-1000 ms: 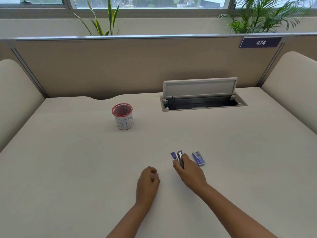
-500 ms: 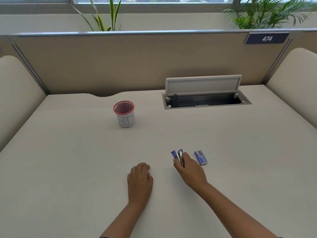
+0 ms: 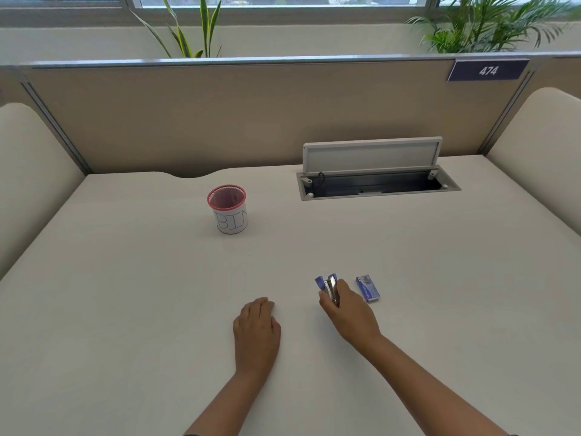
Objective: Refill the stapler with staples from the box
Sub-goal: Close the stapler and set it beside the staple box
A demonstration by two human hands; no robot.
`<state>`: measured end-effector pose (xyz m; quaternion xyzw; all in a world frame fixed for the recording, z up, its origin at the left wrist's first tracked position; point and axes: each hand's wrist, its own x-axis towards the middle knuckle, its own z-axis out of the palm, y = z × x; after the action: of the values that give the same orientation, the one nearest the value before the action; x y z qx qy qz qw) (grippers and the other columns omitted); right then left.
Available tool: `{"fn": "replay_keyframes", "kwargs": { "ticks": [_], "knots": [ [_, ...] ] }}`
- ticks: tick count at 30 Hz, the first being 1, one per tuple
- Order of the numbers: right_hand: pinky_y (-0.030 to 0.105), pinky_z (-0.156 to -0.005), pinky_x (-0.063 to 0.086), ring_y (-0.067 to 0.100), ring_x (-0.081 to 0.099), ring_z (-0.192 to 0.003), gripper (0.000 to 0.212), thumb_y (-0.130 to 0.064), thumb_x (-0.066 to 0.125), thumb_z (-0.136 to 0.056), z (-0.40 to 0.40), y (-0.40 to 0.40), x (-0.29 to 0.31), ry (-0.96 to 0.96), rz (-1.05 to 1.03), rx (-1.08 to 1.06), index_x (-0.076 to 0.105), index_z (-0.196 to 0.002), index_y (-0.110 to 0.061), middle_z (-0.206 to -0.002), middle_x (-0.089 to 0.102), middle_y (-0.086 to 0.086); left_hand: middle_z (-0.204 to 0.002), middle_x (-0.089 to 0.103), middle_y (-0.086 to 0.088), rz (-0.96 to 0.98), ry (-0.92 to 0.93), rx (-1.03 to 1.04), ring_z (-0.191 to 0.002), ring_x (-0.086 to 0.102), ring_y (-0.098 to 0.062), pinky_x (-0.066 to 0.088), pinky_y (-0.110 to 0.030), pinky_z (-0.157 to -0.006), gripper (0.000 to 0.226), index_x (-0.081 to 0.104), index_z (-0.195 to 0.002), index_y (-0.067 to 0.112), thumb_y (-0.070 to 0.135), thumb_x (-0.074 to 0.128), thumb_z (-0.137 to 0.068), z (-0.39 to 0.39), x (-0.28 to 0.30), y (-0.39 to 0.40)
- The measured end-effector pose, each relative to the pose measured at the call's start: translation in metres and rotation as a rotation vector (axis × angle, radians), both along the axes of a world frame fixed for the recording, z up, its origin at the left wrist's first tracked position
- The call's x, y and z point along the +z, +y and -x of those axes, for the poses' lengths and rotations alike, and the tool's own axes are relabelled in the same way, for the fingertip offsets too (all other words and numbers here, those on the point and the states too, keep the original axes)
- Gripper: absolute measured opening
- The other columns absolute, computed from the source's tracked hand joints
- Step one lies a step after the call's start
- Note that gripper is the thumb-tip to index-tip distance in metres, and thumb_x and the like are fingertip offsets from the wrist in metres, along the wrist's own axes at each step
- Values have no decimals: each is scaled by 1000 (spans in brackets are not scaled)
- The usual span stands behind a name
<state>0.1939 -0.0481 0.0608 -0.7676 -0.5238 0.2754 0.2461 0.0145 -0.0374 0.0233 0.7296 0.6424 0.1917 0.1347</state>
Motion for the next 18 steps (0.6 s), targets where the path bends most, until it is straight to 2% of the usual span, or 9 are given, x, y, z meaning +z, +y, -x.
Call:
{"fn": "replay_keyframes", "kwargs": {
  "ticks": [5,8,10,12,15,18],
  "knots": [
    [27,-47,33,12,45,-52,26,-43,46,-86,1,1,1,76,-2,-12,35,-87,-19,-63,47,-5,-118,63,-6,-5,5,-3,-111,56,-27,44,-40,-86,30,64,-108,10,5,60,-78,0,0,0],
    [34,-58,46,21,54,-60,23,-34,49,-83,2,3,2,224,-7,-25,37,-97,-21,-72,56,0,-115,65,-7,-14,9,-9,-109,58,-28,46,-41,-84,30,65,-106,9,3,62,-76,0,-1,0],
    [36,-60,46,19,51,-59,22,-27,51,-82,2,3,3,337,-36,-45,38,-98,-21,-71,57,-11,-116,65,-7,-12,9,-5,-109,58,-29,46,-42,-84,30,65,-106,8,3,62,-76,0,-1,0],
    [34,-57,46,14,49,-56,24,-24,56,-82,2,4,6,452,-72,-64,39,-99,-20,-72,56,-12,-118,64,-7,-10,3,0,-111,57,-29,45,-42,-87,31,64,-108,9,4,60,-78,1,-1,0],
    [26,-47,50,9,50,-49,40,-34,70,-79,3,5,12,609,-123,-81,41,-102,-19,-75,55,-4,-125,60,-5,7,8,3,-118,51,-26,41,-39,-93,32,61,-115,11,8,55,-83,1,0,0],
    [27,-47,53,14,52,-44,49,-40,73,-75,3,6,17,672,-164,-70,41,-102,-16,-74,65,-13,-126,59,-4,10,19,1,-118,51,-25,41,-39,-93,32,61,-115,12,9,55,-84,0,1,0]
  ]
}}
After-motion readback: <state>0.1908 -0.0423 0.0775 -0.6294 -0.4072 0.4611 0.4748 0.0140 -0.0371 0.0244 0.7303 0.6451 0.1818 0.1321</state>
